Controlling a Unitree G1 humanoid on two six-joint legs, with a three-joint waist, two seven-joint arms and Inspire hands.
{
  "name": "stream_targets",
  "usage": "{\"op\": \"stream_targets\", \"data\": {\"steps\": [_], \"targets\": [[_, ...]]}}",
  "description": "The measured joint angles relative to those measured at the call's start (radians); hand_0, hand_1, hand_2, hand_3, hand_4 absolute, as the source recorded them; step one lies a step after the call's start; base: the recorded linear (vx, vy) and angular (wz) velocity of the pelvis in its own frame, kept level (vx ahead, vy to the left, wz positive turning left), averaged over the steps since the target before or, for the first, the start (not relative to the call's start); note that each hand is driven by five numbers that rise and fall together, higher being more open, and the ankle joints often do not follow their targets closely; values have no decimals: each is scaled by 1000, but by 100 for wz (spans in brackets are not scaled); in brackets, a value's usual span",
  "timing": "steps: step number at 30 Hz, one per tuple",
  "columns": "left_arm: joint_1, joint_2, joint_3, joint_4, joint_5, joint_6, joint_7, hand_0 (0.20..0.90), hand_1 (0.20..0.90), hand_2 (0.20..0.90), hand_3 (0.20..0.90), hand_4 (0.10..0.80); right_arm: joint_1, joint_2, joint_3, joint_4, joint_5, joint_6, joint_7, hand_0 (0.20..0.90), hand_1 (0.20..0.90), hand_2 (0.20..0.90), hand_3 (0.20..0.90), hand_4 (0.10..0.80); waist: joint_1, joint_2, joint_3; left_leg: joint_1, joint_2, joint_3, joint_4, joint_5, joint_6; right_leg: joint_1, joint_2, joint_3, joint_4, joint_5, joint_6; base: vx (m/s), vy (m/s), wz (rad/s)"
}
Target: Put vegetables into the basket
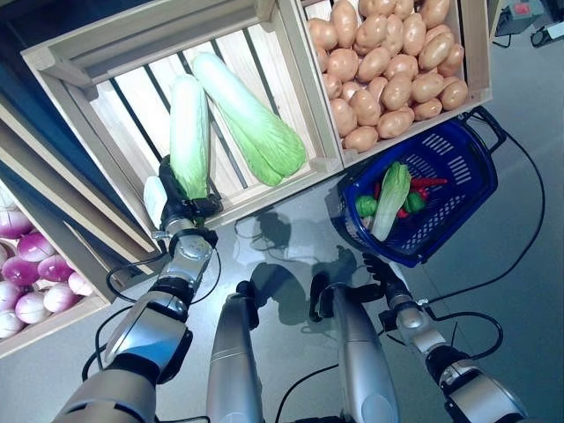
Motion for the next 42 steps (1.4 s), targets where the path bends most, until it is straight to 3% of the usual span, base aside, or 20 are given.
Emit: {"op": "stream_targets", "data": {"steps": [9, 10, 11, 12, 13, 20, 26, 37, 42], "targets": [[-54, 52, -28, 7, -56, -6, -36, 900, 900, 900, 900, 800, -15, -19, 0, -28, 3, -3, 0, 900, 900, 900, 900, 800, 5, 0, -1, -70, 1, -14, 17, 5, -6, -74, 12, 5, 25, 2, -10, -6, 6, 0], [-62, 55, -28, 8, -65, -6, -39, 578, 578, 578, 578, 585, -17, -19, 2, -30, 3, -3, 0, 900, 900, 900, 900, 800, 5, 0, -1, -77, 1, -19, 17, 5, -6, -79, 13, 5, 25, 2, -10, -15, 10, 5], [-71, 56, -28, 14, -80, -7, -44, 415, 415, 415, 415, 477, -19, -19, 2, -30, 3, -3, 0, 900, 900, 900, 900, 800, 5, 0, -1, -81, 0, -23, 17, 5, -6, -84, 15, 5, 25, 2, -10, -15, 10, 3], [-79, 58, -28, 18, -96, -7, -46, 415, 415, 415, 415, 477, -20, -19, 2, -31, 3, -3, 0, 900, 900, 900, 900, 800, 5, 0, -1, -84, 0, -26, 16, 5, -6, -87, 17, 4, 25, 3, -10, 0, 0, 0], [-88, 58, -27, 26, -109, -7, -46, 300, 300, 300, 300, 400, -21, -19, 2, -33, 3, -3, 0, 900, 900, 900, 900, 800, 5, 0, -1, -87, 1, -27, 15, 5, -6, -91, 18, 4, 26, 3, -10, 0, 0, 0], [-145, 61, 17, 88, -203, -15, -36, 300, 300, 300, 300, 400, -26, -22, 4, -42, 25, -4, -1, 900, 900, 900, 900, 800, -9, 0, -1, -100, 3, -32, 16, 5, -6, -111, 20, -1, 40, 4, -10, -4, -5, -2], [-148, 74, 47, 109, -252, -23, -99, 300, 300, 300, 300, 400, -23, -21, 5, -29, 37, -7, -2, 900, 900, 900, 900, 800, -9, -1, 0, -94, 14, -34, 32, 16, -29, -100, 30, -4, 47, 5, -41, -2, 1, -3], [-107, 70, 58, 131, -254, 0, -155, 300, 300, 300, 300, 400, 62, -6, 38, -4, 35, -7, -2, 900, 900, 900, 900, 800, -8, -19, 0, 144, 14, 4, -80, 21, -13, 135, 20, 2, -79, 22, -6, 38, 8, -4], [-49, 69, 114, 106, -307, -6, -157, 300, 300, 300, 300, 400, 88, -3, 36, -6, 36, -7, -2, 900, 900, 900, 900, 800, -8, -15, -11, 252, 14, 33, -157, 28, -14, 226, 12, 1, -142, 30, -5, 90, 12, -10]]}}
